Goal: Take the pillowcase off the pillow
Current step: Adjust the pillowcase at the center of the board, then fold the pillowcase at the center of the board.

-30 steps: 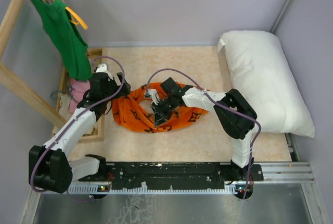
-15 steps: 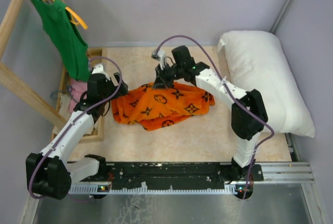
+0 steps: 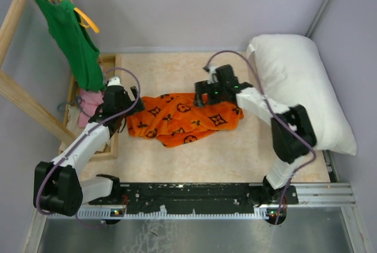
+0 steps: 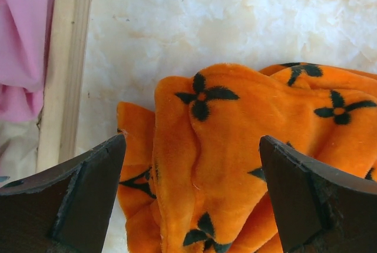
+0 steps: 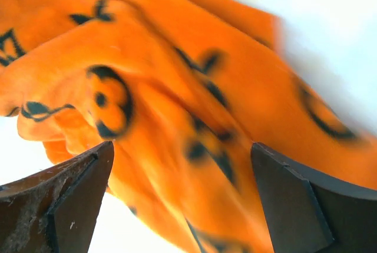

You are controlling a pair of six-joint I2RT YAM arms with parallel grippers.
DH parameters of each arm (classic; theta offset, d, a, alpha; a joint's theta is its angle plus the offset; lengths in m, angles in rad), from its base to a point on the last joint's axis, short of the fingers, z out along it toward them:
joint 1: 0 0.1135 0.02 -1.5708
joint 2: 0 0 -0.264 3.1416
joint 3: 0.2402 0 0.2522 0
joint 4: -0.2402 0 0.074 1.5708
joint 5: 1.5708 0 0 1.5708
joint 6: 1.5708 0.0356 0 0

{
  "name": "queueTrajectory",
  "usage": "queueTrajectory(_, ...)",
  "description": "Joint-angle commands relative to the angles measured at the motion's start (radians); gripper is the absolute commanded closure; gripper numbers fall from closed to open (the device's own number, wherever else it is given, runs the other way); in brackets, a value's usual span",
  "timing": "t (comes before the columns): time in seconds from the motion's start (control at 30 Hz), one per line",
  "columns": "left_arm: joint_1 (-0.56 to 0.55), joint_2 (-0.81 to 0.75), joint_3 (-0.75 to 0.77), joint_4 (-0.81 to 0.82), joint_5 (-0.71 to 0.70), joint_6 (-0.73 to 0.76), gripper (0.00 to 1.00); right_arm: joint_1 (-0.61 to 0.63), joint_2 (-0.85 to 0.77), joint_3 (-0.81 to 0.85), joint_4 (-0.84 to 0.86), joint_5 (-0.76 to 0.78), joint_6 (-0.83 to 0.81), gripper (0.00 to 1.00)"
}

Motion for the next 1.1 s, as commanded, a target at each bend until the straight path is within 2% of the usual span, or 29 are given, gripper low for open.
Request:
queueTrajectory(0.0, 0.010, 0.037, -0.016, 0.060, 0.014, -0.002, 0.00, -0.159, -0.369, -0.220, 0.168, 0.240, 0.292, 0.01)
queueTrajectory(0.1, 0.015, 0.056, -0.025, 0.087, 0.028, 0.004, 0.00, -0.195, -0.536, -0.394, 0.172, 0.397, 0.358, 0.01)
queueTrajectory(0.17, 0.023, 0.071, -0.027, 0.105, 0.040, 0.007, 0.00, -0.241, -0.592, -0.487, 0.200, 0.413, 0.395, 0.01)
queueTrajectory(0.3, 0.042, 0.120, -0.038, 0.157, 0.107, -0.007, 0.02, -0.367, -0.565, -0.578, 0.267, 0.248, 0.454, 0.01)
queueTrajectory(0.57, 0.059, 0.203, -0.055, 0.236, 0.204, -0.040, 0.13, -0.375, -0.398, -0.601, 0.439, 0.075, 0.517, 0.16)
queueTrajectory(0.63, 0.064, 0.216, -0.062, 0.264, 0.236, -0.047, 0.24, -0.375, -0.378, -0.616, 0.505, 0.028, 0.550, 0.26)
queueTrajectory(0.67, 0.067, 0.222, -0.063, 0.284, 0.256, -0.049, 0.31, -0.375, -0.368, -0.622, 0.542, 0.001, 0.568, 0.36)
queueTrajectory(0.7, 0.069, 0.228, -0.061, 0.306, 0.277, -0.051, 0.41, -0.375, -0.358, -0.622, 0.580, -0.030, 0.589, 0.51)
queueTrajectory(0.77, 0.080, 0.244, -0.032, 0.330, 0.314, -0.056, 0.79, -0.376, -0.340, -0.609, 0.659, -0.097, 0.629, 0.98)
queueTrajectory(0.8, 0.089, 0.254, 0.006, 0.327, 0.326, -0.054, 0.96, -0.376, -0.333, -0.577, 0.656, -0.129, 0.636, 1.00)
queueTrajectory(0.83, 0.101, 0.260, 0.061, 0.266, 0.331, -0.049, 1.00, -0.382, -0.334, -0.531, 0.630, -0.156, 0.629, 1.00)
queueTrajectory(0.93, 0.147, 0.200, 0.254, 0.037, 0.254, -0.021, 1.00, -0.470, -0.421, -0.424, 0.551, -0.152, 0.625, 1.00)
queueTrajectory(1.0, 0.175, 0.083, 0.269, 0.015, 0.121, -0.033, 1.00, -0.599, -0.505, -0.434, 0.573, -0.133, 0.700, 1.00)
queueTrajectory(1.07, 0.213, -0.028, 0.209, 0.060, 0.064, -0.053, 1.00, -0.703, -0.541, -0.469, 0.615, -0.160, 0.765, 1.00)
